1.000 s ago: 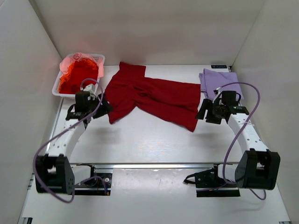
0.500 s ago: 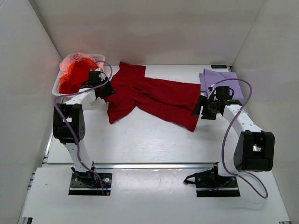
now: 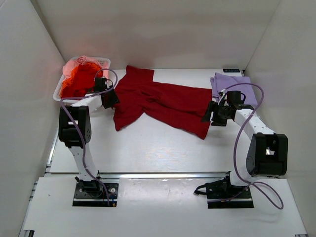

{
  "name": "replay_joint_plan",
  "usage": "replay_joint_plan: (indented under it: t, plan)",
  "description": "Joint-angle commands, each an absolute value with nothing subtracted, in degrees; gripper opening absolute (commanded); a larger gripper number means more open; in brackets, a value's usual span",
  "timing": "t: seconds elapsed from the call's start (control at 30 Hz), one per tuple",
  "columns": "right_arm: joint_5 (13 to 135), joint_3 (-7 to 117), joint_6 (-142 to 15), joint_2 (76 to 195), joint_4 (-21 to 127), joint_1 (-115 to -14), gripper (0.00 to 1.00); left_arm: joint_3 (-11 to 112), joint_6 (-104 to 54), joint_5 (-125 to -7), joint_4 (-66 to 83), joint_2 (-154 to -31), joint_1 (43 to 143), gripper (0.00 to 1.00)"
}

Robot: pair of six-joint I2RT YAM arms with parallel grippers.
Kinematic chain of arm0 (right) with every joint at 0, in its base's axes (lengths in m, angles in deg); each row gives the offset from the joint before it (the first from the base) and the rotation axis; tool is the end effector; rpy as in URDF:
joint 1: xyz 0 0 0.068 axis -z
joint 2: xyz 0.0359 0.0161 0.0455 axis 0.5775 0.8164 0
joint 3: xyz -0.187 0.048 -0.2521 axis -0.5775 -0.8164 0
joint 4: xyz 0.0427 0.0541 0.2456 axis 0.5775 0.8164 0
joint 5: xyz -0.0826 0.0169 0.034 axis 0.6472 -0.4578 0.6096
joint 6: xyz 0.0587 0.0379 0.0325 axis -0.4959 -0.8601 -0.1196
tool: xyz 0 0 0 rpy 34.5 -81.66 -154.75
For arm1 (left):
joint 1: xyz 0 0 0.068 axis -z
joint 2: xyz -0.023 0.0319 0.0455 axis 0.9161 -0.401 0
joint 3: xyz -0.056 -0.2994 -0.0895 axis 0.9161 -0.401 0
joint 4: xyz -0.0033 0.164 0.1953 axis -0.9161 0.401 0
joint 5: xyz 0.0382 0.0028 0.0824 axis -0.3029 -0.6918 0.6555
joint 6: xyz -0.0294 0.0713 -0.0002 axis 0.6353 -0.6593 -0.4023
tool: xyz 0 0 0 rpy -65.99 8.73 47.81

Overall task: Fold and stack the t-shirts
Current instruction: Flatten out the tshirt

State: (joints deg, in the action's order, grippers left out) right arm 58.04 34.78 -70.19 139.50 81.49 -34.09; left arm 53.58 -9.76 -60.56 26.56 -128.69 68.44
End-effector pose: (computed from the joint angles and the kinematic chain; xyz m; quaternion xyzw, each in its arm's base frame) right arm 0.3004 0.0197 0.2418 0.0650 0.9423 0.2212 0.2426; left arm 0.4469 -0.0193 0.1965 -0.1922 0.9273 -0.1008 0.3049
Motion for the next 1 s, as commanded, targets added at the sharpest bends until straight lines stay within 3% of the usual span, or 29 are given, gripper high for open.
replay_joint_plan:
  t: [0.0,0.97]
  plan:
    - [57.24,35.39,-69.97,139.32,78.65,-34.4,0.63,52.7,-8.93,-57.9,24.22,-126.38,67.5,0.57]
    - [56.36,36.01,-70.75,141.17,77.94,-34.22,0.62,67.72,-9.37,-52.45,27.2,-138.95,68.56,0.55]
